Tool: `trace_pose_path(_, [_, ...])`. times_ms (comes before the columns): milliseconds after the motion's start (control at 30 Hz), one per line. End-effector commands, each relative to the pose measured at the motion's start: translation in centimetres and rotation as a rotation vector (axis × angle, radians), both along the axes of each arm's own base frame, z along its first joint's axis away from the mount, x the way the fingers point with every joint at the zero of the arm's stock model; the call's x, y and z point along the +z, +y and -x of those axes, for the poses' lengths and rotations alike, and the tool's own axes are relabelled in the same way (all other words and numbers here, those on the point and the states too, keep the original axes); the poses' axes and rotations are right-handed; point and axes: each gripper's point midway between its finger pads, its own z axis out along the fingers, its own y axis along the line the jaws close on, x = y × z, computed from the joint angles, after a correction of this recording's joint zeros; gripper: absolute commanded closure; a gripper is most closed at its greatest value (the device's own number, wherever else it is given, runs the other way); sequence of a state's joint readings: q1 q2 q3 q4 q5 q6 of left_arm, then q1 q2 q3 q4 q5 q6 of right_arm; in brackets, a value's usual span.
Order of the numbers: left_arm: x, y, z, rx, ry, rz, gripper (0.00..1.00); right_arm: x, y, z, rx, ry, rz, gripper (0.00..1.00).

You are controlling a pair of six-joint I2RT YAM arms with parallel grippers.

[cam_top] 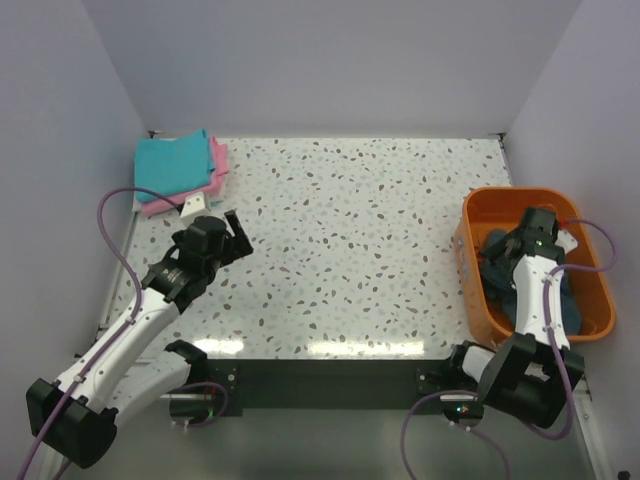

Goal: Fold and stack the t-shirts
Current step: Grab the tshirt from the pile

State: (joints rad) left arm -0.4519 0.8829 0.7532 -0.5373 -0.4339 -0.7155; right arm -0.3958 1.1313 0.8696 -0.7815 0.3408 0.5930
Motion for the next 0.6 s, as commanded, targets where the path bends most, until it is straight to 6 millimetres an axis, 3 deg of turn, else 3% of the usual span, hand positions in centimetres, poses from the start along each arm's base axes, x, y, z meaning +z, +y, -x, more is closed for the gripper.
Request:
trace_pose_path(0, [1.2, 0.7, -0.5, 0.047, -0.039, 0.0, 0.0, -1.0, 1.0, -1.0, 0.026, -0.075, -0.072, 0.01])
trace_pose_path(267, [1.0, 0.5, -0.7, 0.041, -0.028, -0.004, 0.0, -5.7, 1.9, -2.1, 0.064, -0.075, -0.142, 0.02])
trace_pose_path(433, [1.1, 0.7, -0.6, 0.048, -0.027, -0.008, 0.0, -7.6, 2.3, -2.5, 0.062, -0.071, -0.186, 0.13])
trace_pose_path(533, [1.2, 0.7, -0.5, 0.048, -0.027, -0.01, 0.0, -7.9, 2.6, -2.7, 0.061, -0.102, -0.198, 0.5])
trace_pose_path(567, [1.1, 0.8, -0.5, 0.049, -0.026, -0.012, 0.0, -7.3, 2.5, -2.7, 0.059, -0.118, -0.182, 0.67])
